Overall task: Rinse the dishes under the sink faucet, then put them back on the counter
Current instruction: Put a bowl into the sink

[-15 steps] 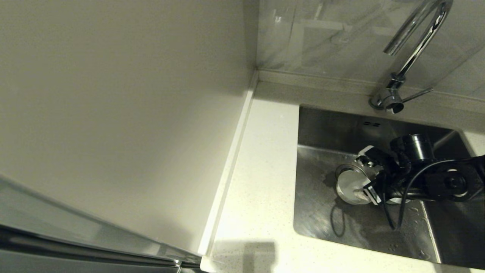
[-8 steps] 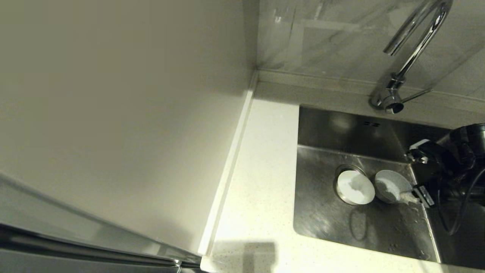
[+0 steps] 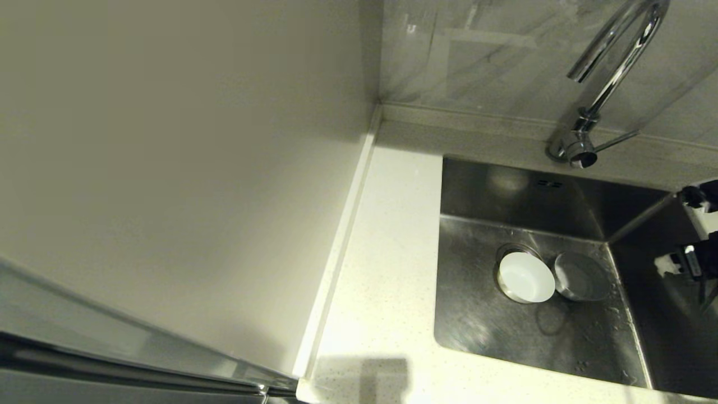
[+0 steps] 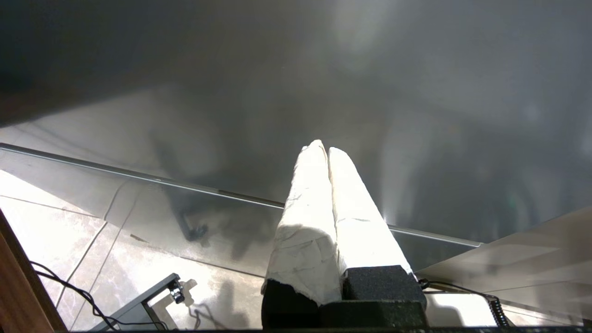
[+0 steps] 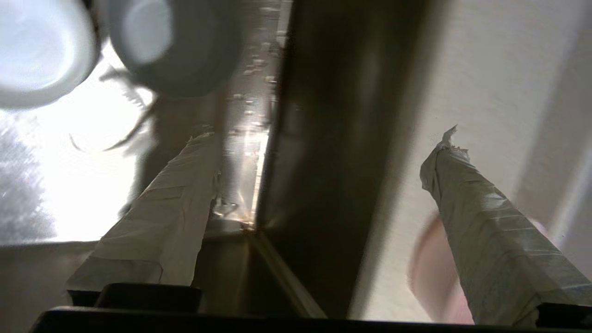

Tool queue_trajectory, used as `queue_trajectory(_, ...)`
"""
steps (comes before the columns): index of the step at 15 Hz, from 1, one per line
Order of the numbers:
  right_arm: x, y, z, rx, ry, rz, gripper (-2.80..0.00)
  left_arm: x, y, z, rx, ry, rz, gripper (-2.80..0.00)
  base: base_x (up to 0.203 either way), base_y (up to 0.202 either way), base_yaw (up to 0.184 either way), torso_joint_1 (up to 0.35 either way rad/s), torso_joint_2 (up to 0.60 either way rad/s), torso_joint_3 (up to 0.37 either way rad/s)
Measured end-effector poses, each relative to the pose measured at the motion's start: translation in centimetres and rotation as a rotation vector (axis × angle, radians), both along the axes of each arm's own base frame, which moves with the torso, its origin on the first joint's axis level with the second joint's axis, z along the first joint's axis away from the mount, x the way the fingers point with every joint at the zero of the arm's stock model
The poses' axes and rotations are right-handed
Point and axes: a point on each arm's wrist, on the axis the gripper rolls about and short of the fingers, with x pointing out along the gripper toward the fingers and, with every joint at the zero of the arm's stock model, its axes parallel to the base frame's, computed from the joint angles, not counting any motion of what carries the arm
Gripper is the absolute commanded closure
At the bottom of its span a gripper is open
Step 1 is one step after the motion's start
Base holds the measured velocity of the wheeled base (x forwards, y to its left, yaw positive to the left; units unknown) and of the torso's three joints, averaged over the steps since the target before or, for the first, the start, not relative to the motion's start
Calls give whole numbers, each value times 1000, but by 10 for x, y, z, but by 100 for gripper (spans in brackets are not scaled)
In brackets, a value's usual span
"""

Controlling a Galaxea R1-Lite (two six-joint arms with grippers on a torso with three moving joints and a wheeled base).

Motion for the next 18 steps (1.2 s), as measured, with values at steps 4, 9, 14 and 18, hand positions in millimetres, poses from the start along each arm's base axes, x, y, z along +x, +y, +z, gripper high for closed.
queue_trajectory(4,-13,-30,33,57,-23,-173,-280,0,0,0,0,0,0,0,0,0,0,0,0,0)
queue_trajectory(9,-32,-69,46,171,15,-399,-280,0,0,0,0,0,0,0,0,0,0,0,0,0)
queue_trajectory(14,-35,-104,34,245,18,-535,-280,0,0,0,0,0,0,0,0,0,0,0,0,0)
queue_trajectory(18,-40,-122,12,368,80,-564,-280,0,0,0,0,0,0,0,0,0,0,0,0,0)
